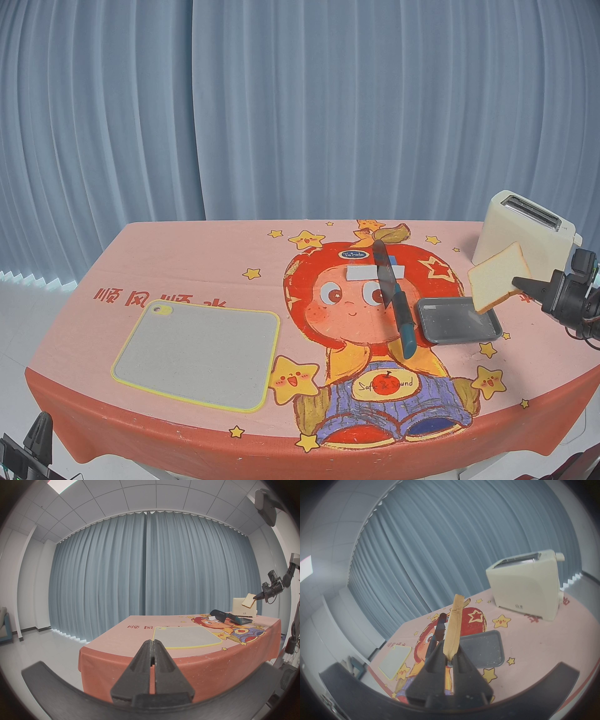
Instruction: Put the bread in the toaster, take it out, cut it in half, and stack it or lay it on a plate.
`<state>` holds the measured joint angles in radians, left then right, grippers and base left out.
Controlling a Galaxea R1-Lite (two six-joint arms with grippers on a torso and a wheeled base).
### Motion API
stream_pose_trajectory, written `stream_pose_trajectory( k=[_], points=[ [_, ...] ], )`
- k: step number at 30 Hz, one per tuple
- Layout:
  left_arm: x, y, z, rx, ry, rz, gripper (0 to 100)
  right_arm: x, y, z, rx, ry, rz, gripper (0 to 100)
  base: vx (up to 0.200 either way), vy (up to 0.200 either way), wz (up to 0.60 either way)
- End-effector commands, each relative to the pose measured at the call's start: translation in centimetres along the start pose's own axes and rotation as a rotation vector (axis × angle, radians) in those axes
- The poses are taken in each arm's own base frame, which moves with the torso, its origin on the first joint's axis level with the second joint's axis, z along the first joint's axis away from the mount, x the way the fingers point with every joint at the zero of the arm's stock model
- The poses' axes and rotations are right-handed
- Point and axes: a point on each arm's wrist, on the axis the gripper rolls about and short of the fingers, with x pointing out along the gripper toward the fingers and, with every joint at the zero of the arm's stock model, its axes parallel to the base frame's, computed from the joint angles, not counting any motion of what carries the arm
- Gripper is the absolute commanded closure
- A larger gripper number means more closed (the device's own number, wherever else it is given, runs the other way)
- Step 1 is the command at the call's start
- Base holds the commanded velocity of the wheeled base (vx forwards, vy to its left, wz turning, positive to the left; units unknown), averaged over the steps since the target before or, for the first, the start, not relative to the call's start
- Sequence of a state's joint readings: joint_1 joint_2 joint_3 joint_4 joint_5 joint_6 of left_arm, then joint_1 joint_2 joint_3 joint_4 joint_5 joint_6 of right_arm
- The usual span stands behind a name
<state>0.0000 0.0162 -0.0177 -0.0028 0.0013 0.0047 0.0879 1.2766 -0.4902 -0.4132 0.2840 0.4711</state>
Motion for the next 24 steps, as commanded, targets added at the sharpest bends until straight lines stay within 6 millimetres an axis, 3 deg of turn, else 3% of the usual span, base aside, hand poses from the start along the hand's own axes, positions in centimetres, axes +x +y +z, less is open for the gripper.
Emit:
stream_pose_trajectory(
  k=[1,10,24],
  points=[
    [0.01,0.0,-0.52,0.0,0.001,0.0,100,-0.91,0.14,0.27,-0.079,-0.037,0.002,100,0.0,0.0,0.0],
    [0.01,0.0,-0.52,0.0,0.001,0.0,100,-1.15,-0.11,0.48,-0.38,-0.051,-0.019,100,0.0,0.0,0.0],
    [0.01,0.02,-0.54,0.003,0.003,0.009,100,-1.67,0.08,0.75,-0.415,-0.077,-0.022,100,0.0,0.0,0.0]
  ],
)
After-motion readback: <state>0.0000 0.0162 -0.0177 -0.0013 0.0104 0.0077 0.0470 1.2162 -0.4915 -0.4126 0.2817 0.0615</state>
